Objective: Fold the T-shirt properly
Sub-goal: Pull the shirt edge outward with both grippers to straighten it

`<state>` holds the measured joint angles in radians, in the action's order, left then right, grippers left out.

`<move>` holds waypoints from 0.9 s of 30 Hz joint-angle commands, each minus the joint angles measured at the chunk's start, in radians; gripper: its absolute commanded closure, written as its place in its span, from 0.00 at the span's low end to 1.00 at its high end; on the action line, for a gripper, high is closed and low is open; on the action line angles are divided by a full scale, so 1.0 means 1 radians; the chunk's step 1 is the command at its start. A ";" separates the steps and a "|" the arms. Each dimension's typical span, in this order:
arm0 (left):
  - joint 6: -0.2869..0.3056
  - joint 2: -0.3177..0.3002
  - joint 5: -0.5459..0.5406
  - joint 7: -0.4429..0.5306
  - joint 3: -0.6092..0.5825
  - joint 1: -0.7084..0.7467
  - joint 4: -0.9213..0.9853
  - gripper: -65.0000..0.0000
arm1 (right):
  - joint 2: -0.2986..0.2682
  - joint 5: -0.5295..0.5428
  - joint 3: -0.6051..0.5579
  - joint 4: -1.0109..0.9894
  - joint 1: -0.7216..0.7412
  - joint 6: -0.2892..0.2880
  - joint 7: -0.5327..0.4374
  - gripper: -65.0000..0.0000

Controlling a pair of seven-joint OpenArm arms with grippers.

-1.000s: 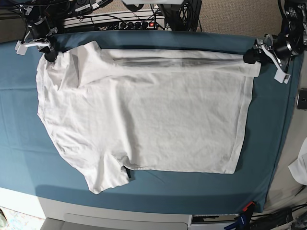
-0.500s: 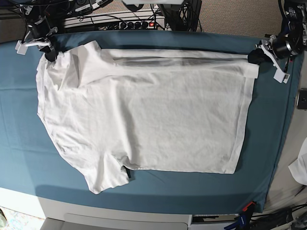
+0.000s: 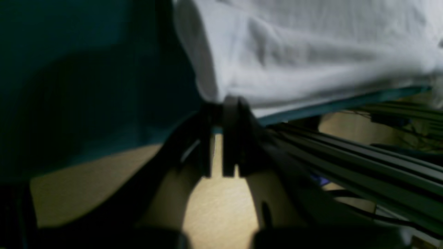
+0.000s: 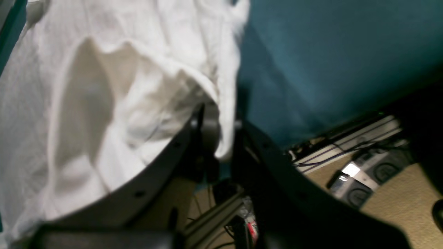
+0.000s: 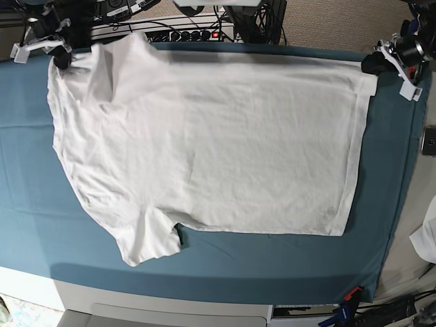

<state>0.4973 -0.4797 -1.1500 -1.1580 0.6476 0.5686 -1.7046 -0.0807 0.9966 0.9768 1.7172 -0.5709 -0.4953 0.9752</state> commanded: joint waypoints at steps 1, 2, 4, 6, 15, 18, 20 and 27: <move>0.002 -0.019 -0.004 0.005 0.014 0.010 -0.014 1.00 | -0.027 0.009 0.025 0.017 -0.013 0.006 -0.036 1.00; 0.002 -0.019 -0.006 0.005 0.014 0.012 -0.014 1.00 | -0.032 0.009 0.029 0.017 -0.017 0.006 -0.037 1.00; 0.002 -0.019 -0.006 0.006 0.014 0.013 -0.014 1.00 | -0.041 0.009 0.032 0.017 -0.017 0.006 -0.037 1.00; 0.002 -0.019 -0.007 0.007 0.014 0.013 -0.014 1.00 | -0.047 0.009 0.032 0.017 -0.016 0.005 -0.041 1.00; 0.002 -0.019 0.042 0.032 0.014 0.013 -0.014 0.56 | -0.047 -0.028 0.032 0.017 -0.016 0.005 -0.064 0.70; 0.002 -0.019 0.044 0.032 0.014 0.013 -0.014 0.52 | -0.047 -0.024 0.032 0.017 -0.016 0.005 -0.087 0.63; 0.002 -0.019 0.051 0.032 0.014 0.013 -0.014 0.52 | -0.047 -0.011 0.032 0.017 -0.016 0.005 -0.090 0.63; 0.002 -0.020 0.090 0.028 0.014 0.013 -0.026 0.52 | -0.047 0.006 0.034 0.019 -0.016 -0.009 -0.088 0.63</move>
<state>0.4950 -0.4824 -1.0504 -1.1370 0.6533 0.5781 -1.7149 -0.1127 0.9810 0.9989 1.7172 -0.5793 -0.4953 0.9089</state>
